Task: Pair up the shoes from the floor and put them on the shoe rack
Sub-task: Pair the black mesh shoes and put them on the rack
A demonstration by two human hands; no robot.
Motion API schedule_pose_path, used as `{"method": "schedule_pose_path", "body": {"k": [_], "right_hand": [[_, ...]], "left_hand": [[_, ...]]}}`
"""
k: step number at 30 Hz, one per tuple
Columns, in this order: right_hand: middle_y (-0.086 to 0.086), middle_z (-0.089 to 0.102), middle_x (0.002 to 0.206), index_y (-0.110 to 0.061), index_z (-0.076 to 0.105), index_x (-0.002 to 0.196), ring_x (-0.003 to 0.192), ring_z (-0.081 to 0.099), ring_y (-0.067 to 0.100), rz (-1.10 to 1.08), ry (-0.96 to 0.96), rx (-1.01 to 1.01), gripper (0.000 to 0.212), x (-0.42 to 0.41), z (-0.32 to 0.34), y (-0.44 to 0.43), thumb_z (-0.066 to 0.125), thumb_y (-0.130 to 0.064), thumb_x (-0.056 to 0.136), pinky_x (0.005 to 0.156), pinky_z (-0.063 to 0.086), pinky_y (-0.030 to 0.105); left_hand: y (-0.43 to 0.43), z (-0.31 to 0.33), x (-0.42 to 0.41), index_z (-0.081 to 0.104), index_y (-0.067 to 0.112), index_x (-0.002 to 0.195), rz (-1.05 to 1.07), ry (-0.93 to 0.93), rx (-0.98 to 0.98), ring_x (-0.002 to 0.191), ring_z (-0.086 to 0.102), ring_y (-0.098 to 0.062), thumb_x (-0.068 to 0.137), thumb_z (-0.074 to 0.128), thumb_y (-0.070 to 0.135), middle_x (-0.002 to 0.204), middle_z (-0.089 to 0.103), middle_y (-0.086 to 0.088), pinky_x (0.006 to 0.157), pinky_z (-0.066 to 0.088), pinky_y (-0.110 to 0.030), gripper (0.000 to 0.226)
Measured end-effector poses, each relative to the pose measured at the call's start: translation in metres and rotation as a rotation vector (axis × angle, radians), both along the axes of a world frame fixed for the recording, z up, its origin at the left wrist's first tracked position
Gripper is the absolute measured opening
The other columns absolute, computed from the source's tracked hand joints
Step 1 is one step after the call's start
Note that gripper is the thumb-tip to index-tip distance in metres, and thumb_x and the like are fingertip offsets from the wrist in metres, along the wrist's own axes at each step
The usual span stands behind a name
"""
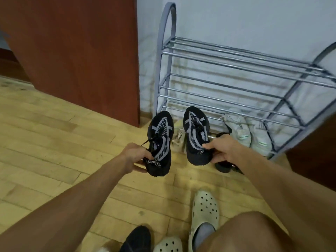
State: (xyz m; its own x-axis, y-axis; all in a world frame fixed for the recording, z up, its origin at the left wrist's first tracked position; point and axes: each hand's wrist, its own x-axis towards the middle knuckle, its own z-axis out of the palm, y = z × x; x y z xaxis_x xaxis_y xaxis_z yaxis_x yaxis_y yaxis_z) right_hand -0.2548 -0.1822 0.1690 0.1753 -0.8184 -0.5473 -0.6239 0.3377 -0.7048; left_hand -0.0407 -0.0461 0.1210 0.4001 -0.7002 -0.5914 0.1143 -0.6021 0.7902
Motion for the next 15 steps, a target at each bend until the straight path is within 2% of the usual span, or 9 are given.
{"method": "schedule_pose_path", "body": {"k": [2,4,5,7,10,13,15], "right_hand": [[0.021,0.064,0.115,0.007,0.060,0.113,0.099,0.065,0.039,-0.079,-0.062,0.005,0.034,-0.008,-0.008,-0.020,0.071,-0.003,0.083,0.072,0.057,0.048],[0.019,0.066,0.112,0.004,0.060,0.107,0.085,0.066,0.032,-0.158,-0.150,0.022,0.025,-0.011,-0.019,-0.041,0.068,-0.001,0.085,0.062,0.057,0.046],[0.018,0.066,0.110,0.002,0.059,0.105,0.083,0.066,0.030,-0.186,-0.176,0.027,0.022,-0.011,-0.024,-0.053,0.068,-0.001,0.085,0.060,0.057,0.043],[0.018,0.068,0.111,0.001,0.060,0.105,0.093,0.067,0.032,-0.227,-0.201,0.022,0.024,-0.009,-0.038,-0.077,0.070,-0.002,0.084,0.068,0.058,0.045],[0.018,0.068,0.109,0.000,0.061,0.101,0.098,0.067,0.033,-0.257,-0.220,0.016,0.021,-0.004,-0.054,-0.111,0.071,-0.003,0.083,0.070,0.057,0.044],[0.016,0.070,0.109,0.001,0.065,0.105,0.097,0.068,0.031,-0.246,-0.223,0.026,0.025,0.000,-0.070,-0.142,0.072,-0.006,0.083,0.070,0.059,0.041],[0.016,0.071,0.106,0.002,0.066,0.107,0.094,0.069,0.029,-0.232,-0.223,0.032,0.027,0.003,-0.079,-0.158,0.073,-0.009,0.083,0.059,0.061,0.034]], "left_hand": [[-0.029,0.002,-0.013,0.067,0.001,0.098,-0.023,0.000,-0.033,0.082,0.066,-0.030,0.077,0.066,-0.005,0.100,0.071,-0.018,0.073,0.059,-0.045,0.021],[-0.061,0.002,-0.024,0.060,0.006,0.105,-0.022,0.005,-0.079,0.078,0.064,-0.028,0.079,0.066,-0.005,0.096,0.069,-0.015,0.070,0.057,-0.042,0.030],[-0.078,0.002,-0.029,0.056,0.010,0.103,-0.015,0.010,-0.100,0.074,0.062,-0.026,0.080,0.065,-0.005,0.090,0.067,-0.012,0.068,0.055,-0.041,0.029],[-0.111,0.001,-0.034,0.054,0.012,0.088,-0.014,0.006,-0.125,0.072,0.059,-0.025,0.083,0.064,-0.004,0.084,0.064,-0.011,0.074,0.054,-0.044,0.019],[-0.158,-0.004,-0.033,0.053,0.016,0.076,-0.009,0.002,-0.126,0.072,0.059,-0.023,0.086,0.060,-0.003,0.080,0.062,-0.008,0.083,0.053,-0.046,0.023],[-0.199,-0.016,-0.024,0.056,0.012,0.087,0.027,-0.012,-0.136,0.077,0.061,-0.022,0.086,0.061,-0.003,0.091,0.064,-0.011,0.073,0.055,-0.042,0.016],[-0.222,-0.025,-0.016,0.056,0.009,0.101,0.046,-0.048,-0.143,0.082,0.063,-0.026,0.085,0.062,-0.001,0.100,0.064,-0.014,0.063,0.055,-0.039,0.020]]}}
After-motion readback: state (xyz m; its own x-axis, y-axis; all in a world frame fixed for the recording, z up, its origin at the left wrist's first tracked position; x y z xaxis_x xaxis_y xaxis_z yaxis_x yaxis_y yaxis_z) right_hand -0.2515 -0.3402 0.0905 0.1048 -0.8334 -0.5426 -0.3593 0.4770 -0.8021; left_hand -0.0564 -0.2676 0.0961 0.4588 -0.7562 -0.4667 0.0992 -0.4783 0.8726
